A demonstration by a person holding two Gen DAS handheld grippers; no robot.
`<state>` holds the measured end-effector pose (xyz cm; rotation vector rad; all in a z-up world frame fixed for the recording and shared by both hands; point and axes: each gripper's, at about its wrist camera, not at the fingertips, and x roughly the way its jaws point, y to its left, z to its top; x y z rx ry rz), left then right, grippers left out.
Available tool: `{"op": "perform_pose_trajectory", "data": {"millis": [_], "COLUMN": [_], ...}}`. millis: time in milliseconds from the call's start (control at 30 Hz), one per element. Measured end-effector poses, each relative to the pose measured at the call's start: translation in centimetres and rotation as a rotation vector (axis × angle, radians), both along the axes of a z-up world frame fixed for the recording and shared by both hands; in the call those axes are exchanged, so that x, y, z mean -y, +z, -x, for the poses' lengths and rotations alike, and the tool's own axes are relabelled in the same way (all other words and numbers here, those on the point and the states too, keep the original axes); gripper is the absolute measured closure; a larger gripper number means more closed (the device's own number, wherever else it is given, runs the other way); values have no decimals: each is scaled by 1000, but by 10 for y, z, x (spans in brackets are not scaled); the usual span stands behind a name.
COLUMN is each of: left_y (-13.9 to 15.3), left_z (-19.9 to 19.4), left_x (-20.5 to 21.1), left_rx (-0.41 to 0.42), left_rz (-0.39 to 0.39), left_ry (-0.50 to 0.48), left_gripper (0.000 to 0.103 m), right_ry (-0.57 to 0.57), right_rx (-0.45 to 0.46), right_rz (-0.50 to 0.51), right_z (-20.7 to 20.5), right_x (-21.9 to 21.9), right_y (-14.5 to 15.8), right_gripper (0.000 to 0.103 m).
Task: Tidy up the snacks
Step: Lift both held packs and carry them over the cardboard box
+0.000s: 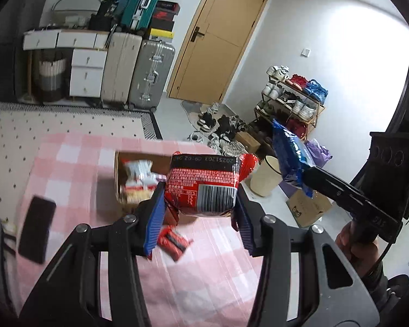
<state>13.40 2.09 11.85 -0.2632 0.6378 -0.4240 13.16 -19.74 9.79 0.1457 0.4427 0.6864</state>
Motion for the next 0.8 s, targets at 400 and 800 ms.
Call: {"op": "perform_pose_trajectory", "data": {"millis": [400,800], "left_y": [16,-66], "left_z": [-103,-230], "left_x": [10,25], "left_rx": [-8,-105], "left_rz": [-72,-114], "left_ry": [49,70], "left_gripper": [58,58], "right_ry": [-77,-83], "right_rx": [-6,-79], "right_rz": [34,127], "right_z": [-100,-199], "right_x": [-3,-28], "right_y": [5,-61], "right_gripper": [63,63]}}
